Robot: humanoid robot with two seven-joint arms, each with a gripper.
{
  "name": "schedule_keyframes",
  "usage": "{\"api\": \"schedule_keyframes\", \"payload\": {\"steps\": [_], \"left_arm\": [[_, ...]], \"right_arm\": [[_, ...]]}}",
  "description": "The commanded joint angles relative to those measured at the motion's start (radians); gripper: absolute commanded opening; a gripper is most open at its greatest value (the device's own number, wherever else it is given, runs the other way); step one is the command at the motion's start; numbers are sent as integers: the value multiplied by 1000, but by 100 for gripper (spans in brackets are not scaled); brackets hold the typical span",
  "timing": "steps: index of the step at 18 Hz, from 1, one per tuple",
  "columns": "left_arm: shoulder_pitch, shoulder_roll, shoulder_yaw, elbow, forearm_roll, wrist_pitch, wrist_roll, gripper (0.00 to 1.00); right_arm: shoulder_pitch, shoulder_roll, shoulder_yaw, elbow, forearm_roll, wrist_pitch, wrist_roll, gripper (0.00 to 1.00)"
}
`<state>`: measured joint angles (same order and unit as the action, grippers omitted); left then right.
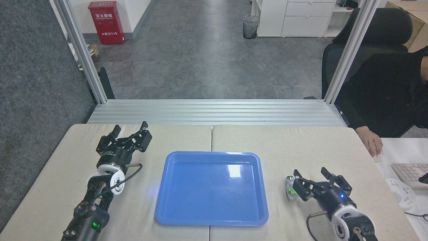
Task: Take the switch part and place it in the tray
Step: 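Lower the right gripper onto the green switch part beside the tray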
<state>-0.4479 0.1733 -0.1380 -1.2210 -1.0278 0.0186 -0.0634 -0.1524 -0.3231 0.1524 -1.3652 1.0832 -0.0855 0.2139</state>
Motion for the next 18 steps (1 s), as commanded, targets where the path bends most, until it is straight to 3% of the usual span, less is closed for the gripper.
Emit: {"api": "schedule_keyframes", "payload": {"steps": [1, 5, 10, 14, 16, 18], "left_arm": [[0, 0, 0, 0, 0, 0, 0, 100], [0, 0, 0, 0, 0, 0, 0, 100], [0, 0, 0, 0, 0, 0, 0, 100], [0, 0, 0, 0, 0, 0, 0, 100], [0, 0, 0, 0, 0, 0, 0, 100], [0, 0, 0, 0, 0, 0, 0, 100]], "right_arm": [[14, -5, 70, 34, 26, 24, 5, 99], [8, 10, 170, 46, 35, 111, 7, 98], [-9, 93, 171, 104, 61, 122, 7, 98], [-19, 107, 173, 106, 64, 144, 7, 97], [-18, 108, 173, 112, 66, 154, 7, 93], [-15, 108, 173, 114, 67, 161, 7, 80]]}}
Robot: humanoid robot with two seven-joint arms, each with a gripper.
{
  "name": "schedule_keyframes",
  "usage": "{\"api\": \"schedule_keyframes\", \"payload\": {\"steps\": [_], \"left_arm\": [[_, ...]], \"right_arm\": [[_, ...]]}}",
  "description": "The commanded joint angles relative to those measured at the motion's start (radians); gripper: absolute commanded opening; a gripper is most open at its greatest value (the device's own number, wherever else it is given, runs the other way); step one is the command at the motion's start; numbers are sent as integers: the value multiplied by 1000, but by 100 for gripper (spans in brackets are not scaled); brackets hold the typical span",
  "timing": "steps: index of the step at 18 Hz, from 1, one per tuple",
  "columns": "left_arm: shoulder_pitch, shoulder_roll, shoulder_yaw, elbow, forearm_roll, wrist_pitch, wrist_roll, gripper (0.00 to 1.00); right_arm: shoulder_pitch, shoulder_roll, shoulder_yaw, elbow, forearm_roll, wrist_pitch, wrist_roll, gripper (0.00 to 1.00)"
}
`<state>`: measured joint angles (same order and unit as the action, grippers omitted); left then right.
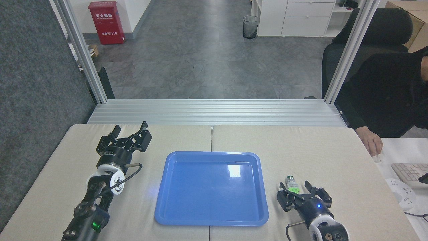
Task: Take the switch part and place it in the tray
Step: 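Close the right gripper on the switch part and lift it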
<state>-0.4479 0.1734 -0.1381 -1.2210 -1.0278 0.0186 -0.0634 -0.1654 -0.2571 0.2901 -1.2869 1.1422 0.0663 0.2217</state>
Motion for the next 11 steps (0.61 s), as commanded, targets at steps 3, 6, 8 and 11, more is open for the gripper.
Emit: {"api": "schedule_keyframes", "payload": {"steps": [3, 6, 8, 11], "left_arm": [[0, 0, 0, 0, 0, 0, 1, 100], [0, 0, 0, 0, 0, 0, 1, 100], [0, 0, 0, 0, 0, 0, 1, 100], [0, 0, 0, 0, 0, 0, 1, 100]], "right_arm": [[0, 42, 37, 35, 14, 10, 20, 35], [0, 47, 30, 34, 24, 30, 56, 9], [-3, 47, 21, 31, 21, 33, 57, 0], [-34, 88, -49, 2, 11, 78, 35, 0]]}}
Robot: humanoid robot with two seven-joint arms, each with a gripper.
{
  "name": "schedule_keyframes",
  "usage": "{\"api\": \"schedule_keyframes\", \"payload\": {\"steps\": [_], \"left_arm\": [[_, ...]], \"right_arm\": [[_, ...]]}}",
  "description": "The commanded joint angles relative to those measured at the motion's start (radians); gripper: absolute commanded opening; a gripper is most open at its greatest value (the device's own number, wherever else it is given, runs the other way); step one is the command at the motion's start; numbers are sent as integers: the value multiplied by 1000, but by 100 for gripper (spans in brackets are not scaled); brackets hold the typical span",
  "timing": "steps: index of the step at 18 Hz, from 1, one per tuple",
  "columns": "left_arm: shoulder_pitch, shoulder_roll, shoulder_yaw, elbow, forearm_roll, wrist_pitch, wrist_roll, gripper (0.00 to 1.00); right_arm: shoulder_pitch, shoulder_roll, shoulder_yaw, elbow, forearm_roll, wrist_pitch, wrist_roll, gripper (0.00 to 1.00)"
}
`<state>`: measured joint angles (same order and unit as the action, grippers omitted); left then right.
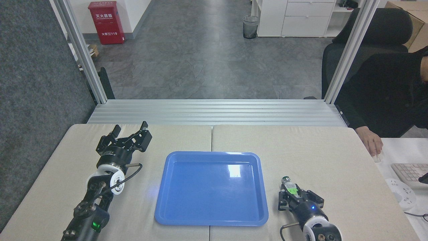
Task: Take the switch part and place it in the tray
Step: 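Close the right gripper on the switch part and lift it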
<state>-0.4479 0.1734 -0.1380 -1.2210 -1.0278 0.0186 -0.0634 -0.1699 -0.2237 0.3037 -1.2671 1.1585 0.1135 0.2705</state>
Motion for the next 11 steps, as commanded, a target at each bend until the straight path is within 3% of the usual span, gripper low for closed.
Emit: {"api": "schedule_keyframes", "payload": {"steps": [1, 4, 6, 8, 11], "left_arm": [[0, 0, 0, 0, 0, 0, 1, 100], [0, 0, 0, 0, 0, 0, 1, 100], [0, 0, 0, 0, 0, 0, 1, 100], [0, 0, 0, 0, 0, 0, 1, 100], [0, 0, 0, 0, 0, 0, 1, 100]], "right_arm": [[-69, 78, -101, -35, -3, 31, -23, 0], [-170, 112, -117, -63, 1, 37, -57, 0], [-209, 176, -85, -90, 3, 35, -62, 0], [-220, 231, 53, -97, 26, 41, -60, 0], [-209, 245, 237, -80, 81, 77, -54, 0]]}}
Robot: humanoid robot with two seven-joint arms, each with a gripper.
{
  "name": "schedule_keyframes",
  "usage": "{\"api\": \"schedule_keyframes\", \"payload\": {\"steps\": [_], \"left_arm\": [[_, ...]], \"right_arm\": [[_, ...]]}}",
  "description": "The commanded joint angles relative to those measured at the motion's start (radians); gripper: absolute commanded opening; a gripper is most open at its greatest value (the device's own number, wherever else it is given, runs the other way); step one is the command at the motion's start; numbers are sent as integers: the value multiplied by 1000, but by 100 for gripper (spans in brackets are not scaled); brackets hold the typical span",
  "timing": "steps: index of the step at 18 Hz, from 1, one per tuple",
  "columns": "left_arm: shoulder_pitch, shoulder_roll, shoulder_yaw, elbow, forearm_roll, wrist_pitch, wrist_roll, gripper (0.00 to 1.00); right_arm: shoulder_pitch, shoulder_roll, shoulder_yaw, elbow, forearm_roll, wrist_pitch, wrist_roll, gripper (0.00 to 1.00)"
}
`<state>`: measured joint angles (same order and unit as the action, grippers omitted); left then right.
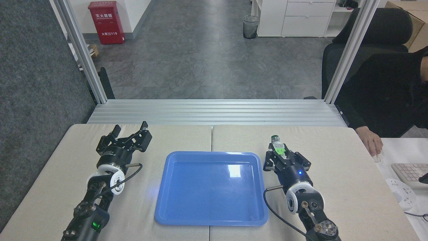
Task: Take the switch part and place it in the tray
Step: 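Carry the switch part with the right gripper over the blue tray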
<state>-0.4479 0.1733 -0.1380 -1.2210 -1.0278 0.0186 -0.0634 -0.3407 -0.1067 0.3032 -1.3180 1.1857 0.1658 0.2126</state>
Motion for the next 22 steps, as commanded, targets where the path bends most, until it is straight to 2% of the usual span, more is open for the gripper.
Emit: {"api": "schedule_keyframes", "payload": {"steps": [1, 3, 5, 8, 10, 11, 12, 13, 14, 16, 18, 20, 22], "left_arm": [[0, 0, 0, 0, 0, 0, 0, 100], [0, 0, 0, 0, 0, 0, 0, 100], [0, 0, 0, 0, 0, 0, 0, 100], [0, 0, 0, 0, 0, 0, 0, 100], [0, 0, 0, 0, 0, 0, 0, 100], [0, 0, 0, 0, 0, 0, 0, 100], [0, 0, 0, 0, 0, 0, 0, 100], [0, 0, 0, 0, 0, 0, 0, 100], [0, 0, 0, 0, 0, 0, 0, 100], [0, 0, 0, 0, 0, 0, 0, 100], [0, 0, 0, 0, 0, 0, 0, 100], [0, 0, 0, 0, 0, 0, 0, 100], [0, 0, 0, 0, 0, 0, 0, 100]], "right_arm": [[-29, 134, 276, -23, 54, 27, 8, 0], [6, 139, 313, -20, 58, 24, 21, 0], [43, 128, 336, -9, 61, 26, 95, 0], [94, 105, 340, 23, 135, 17, 123, 0], [106, 104, 338, 31, 147, 17, 125, 0], [104, 102, 337, 31, 150, 18, 125, 9], [100, 98, 330, 33, 152, 18, 125, 35], [95, 97, 320, 33, 140, 20, 117, 93], [91, 101, 292, 30, 129, 17, 113, 100], [74, 120, 205, 22, 103, -6, 94, 100], [10, 174, 118, 22, 91, -22, -11, 100], [-53, 173, 21, 22, 91, -25, -77, 100], [-109, 144, -94, 22, 81, -29, -91, 100]]}}
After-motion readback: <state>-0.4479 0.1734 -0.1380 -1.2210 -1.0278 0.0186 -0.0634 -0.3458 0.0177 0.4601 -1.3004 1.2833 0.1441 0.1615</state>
